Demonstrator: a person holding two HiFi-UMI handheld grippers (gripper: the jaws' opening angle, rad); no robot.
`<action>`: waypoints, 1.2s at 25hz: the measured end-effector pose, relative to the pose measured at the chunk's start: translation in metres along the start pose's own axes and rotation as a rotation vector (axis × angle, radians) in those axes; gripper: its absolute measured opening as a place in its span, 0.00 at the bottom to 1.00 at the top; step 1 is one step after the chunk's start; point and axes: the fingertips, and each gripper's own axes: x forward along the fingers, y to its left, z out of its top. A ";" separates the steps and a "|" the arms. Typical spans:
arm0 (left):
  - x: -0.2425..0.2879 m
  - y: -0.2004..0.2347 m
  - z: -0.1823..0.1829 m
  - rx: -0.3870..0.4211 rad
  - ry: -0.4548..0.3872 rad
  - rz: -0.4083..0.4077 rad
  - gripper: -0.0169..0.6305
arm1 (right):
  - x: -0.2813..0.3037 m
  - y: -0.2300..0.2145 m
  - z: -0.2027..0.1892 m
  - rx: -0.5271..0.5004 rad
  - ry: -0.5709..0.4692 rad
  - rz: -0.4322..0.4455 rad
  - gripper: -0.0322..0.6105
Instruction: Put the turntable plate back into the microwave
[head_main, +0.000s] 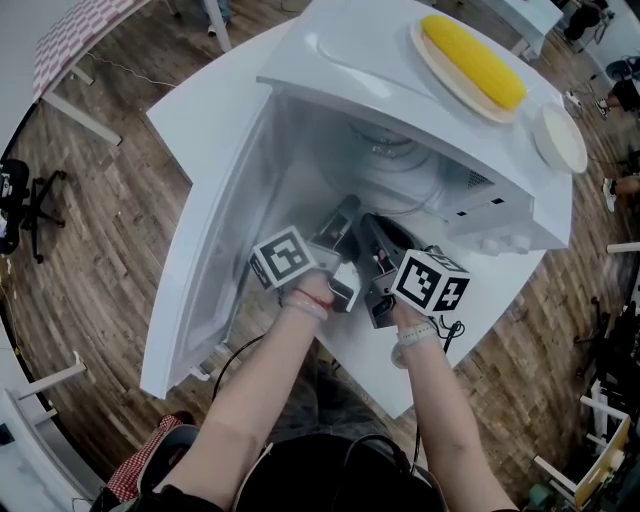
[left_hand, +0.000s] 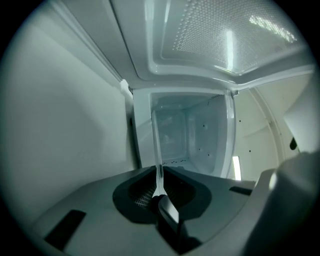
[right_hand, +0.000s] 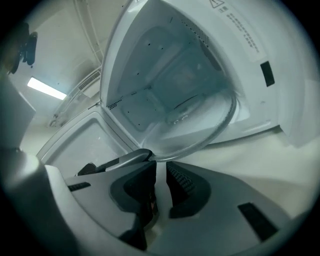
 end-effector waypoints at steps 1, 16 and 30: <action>0.000 0.000 0.000 0.020 0.007 0.007 0.09 | 0.001 0.000 0.000 -0.015 0.003 -0.004 0.17; -0.001 -0.009 -0.013 0.250 0.110 0.094 0.09 | 0.010 -0.009 0.014 -0.056 -0.017 -0.046 0.12; 0.003 -0.008 -0.008 0.251 0.122 0.124 0.09 | 0.017 -0.004 0.014 -0.022 0.002 -0.031 0.12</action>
